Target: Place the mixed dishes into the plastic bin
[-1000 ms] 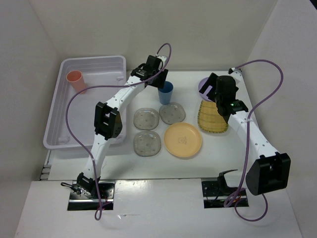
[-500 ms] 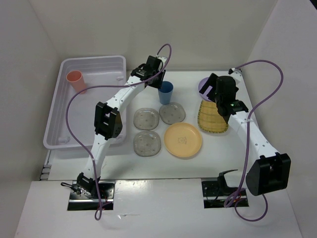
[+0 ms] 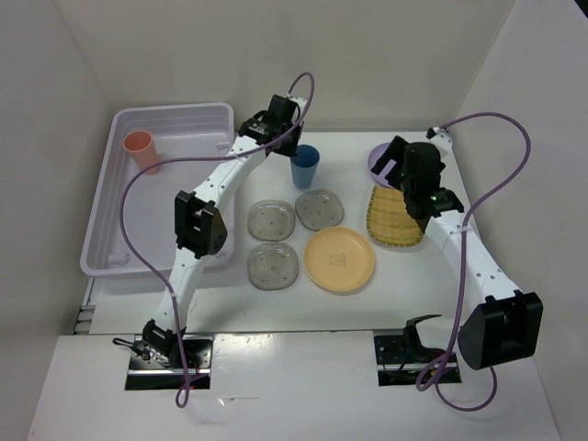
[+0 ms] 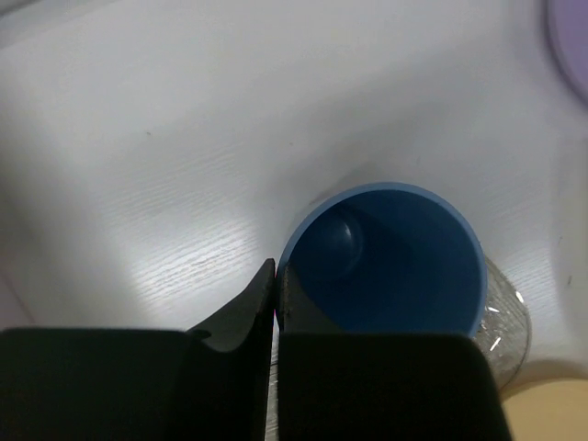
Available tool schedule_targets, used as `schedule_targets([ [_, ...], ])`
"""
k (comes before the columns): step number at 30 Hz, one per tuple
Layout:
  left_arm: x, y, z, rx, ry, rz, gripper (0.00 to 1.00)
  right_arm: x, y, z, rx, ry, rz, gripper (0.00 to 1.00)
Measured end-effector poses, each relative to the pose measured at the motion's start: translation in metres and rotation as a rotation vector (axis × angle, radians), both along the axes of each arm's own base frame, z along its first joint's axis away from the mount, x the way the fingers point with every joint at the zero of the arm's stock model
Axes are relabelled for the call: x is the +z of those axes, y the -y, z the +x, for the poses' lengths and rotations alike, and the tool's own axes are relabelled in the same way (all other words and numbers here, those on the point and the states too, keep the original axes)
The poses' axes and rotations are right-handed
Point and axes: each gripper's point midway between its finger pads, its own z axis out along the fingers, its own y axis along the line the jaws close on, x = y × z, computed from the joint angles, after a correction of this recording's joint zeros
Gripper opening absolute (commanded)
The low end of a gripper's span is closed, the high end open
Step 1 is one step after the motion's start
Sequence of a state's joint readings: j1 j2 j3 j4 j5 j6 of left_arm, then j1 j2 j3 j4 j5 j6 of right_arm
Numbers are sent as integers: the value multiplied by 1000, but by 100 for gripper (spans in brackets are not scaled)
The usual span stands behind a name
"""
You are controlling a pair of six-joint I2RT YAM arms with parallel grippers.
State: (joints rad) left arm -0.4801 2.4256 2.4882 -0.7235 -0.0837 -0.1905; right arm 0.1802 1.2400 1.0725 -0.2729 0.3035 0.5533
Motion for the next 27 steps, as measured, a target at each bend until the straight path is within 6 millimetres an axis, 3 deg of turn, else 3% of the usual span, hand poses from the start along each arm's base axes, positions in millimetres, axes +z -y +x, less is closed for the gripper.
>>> schedule_targets([
  [2,30,-7,7,16,43,-26,0,1,0,-1,0,3,2,99],
  [5,96,-40,26,84,170,-103,0,0,2,-2,-6,5,5,99],
  [7,142,-82,32,154,252,-135,0,-4,3,-3,-11,-3,8,99],
  [9,186,-135,34,246,336,-147,0,-6,4,-4,-13,-8,10,99],
  [10,209,-170,31,310,382,-145,0,-8,4,-4,-13,-11,12,99],
  [15,276,-296,-1,573,511,-94,0,-12,2,-2,-7,-19,15,99],
  [17,286,-330,-14,651,527,-68,0,-16,0,1,0,-25,19,99],
  [21,279,-388,-32,751,496,-39,0,-24,-4,7,10,-39,30,99],
  [27,237,-464,-48,873,385,-13,0,-40,-6,11,16,-78,29,99],
])
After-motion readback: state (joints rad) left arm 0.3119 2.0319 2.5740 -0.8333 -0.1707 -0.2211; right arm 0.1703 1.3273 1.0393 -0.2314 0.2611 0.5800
